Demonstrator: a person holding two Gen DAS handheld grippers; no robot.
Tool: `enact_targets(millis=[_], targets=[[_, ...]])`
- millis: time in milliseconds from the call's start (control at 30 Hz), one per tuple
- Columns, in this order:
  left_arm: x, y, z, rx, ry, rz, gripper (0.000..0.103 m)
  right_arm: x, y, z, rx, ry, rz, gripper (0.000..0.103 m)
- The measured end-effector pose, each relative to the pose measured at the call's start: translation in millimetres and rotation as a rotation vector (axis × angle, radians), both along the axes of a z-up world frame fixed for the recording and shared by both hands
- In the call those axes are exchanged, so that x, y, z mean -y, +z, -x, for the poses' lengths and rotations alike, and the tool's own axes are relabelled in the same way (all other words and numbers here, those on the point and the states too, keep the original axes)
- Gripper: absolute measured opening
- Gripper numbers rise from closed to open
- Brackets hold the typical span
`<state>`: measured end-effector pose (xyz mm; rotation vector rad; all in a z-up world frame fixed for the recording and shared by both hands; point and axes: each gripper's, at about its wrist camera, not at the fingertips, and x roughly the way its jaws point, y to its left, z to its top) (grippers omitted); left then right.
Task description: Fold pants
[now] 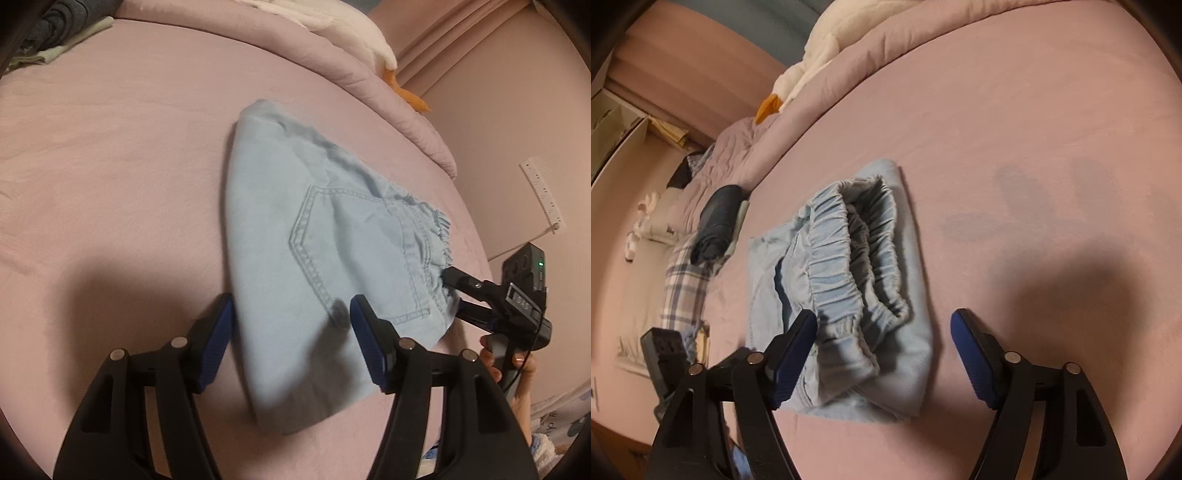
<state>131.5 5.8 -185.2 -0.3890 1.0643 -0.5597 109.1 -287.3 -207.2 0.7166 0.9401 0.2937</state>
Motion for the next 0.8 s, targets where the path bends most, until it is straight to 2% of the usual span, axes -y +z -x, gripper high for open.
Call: enact_targets(millis=[167,300,433,667,800], targets=[[1,-2,-11,-0.017,-0.018,0.042,0.063,-11,1,-15,0.009,0.075,0.022,0.076],[5,-1,-16,-0.017,-0.026,0.047,0.063,-15,2,-23,0.015,0.096,0.016,0.079],[10,0,-22,-0.011,-0.039,0.039,0.063,-18,2,-26,0.028,0.128,0.003,0.079],[24,1,-29,0.019,-0.064,-0.001,0.07,-31,4,-35,0.054,0.182,0.039,0.079],[27,0,-31,0.04,-0.072,-0.014,0.071,-36,4,-41,0.072,0.198,0.049,0.079]])
